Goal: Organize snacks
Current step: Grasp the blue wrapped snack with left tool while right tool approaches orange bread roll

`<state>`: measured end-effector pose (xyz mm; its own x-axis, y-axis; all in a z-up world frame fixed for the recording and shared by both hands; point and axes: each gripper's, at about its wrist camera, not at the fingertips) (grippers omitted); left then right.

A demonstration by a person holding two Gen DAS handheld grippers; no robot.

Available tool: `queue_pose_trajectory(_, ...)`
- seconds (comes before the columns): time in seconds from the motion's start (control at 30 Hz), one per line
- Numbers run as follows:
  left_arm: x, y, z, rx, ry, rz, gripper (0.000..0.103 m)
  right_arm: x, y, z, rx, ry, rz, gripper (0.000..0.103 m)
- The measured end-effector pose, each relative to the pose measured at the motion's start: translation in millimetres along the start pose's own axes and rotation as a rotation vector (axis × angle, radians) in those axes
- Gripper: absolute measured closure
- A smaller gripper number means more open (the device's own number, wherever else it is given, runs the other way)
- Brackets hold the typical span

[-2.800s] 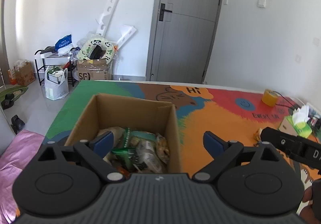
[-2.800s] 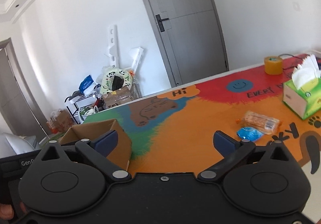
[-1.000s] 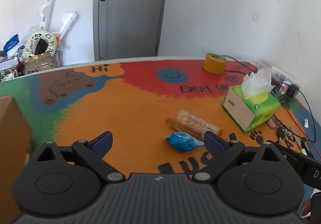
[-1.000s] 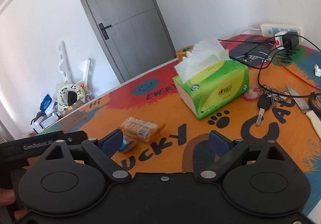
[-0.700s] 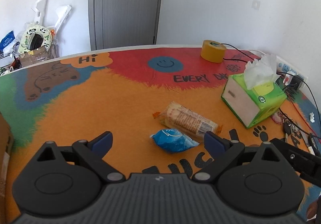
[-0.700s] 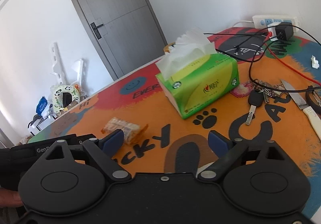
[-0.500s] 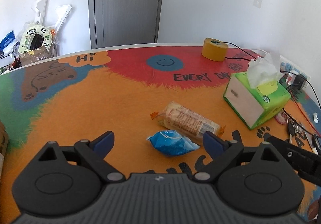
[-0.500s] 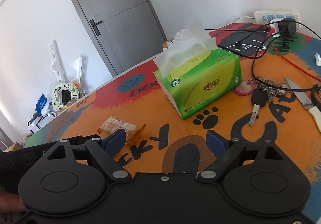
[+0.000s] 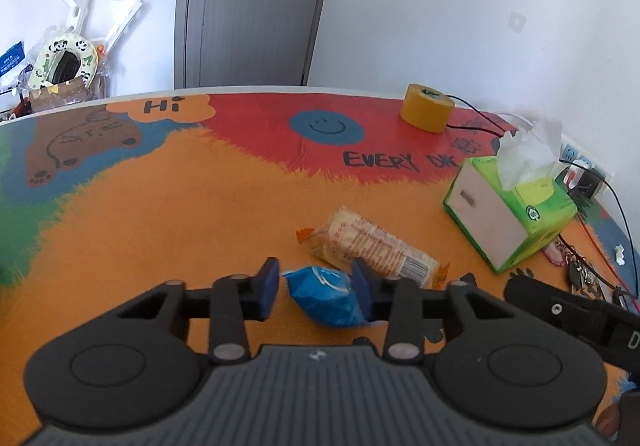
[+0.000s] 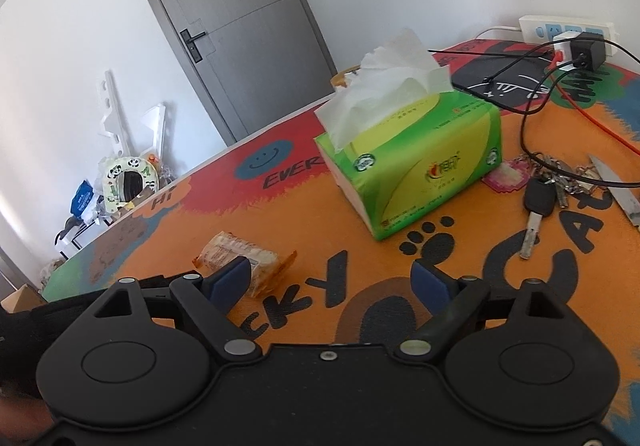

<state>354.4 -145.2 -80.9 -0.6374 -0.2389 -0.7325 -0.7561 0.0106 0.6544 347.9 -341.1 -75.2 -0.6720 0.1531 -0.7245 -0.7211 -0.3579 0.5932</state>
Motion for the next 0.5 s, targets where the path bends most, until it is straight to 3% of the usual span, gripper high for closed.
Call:
queue_pose_trajectory(0.13,-2.5,-0.1,6.3,0.004,0.017,0.004,0.084,-2.1,-2.8,11.0,-0.010,0.026,0.001,0.016)
queue_pose_trajectory(0.27,-2.6,0.2,12.0,0.017,0.021,0.011,0.085,-3.7,-6.2,16.3,-0.013,0.028,0.004,0.016)
queue_pose_trajectory(0.37,-5.7,4.1,14.3,0.001,0.028,0.010,0.084,-3.0,-8.0,17.7,-0.007,0.033,0.006,0.016)
queue_pose_trajectory(0.5,-8.8,7.9,12.3,0.049,0.035,0.004,0.069,-4.3,-7.3,12.8,0.002,0.015,0.007,0.016)
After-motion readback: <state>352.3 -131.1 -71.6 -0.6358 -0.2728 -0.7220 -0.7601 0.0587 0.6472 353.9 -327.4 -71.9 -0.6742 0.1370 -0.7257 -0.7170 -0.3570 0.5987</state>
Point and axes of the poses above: each gripper's, at about its wrist camera, not at the fingertips, and y roughly against the way its jaws point, z to its left, x to its underside, and after that the axes turned 1 degree about y, right-handed
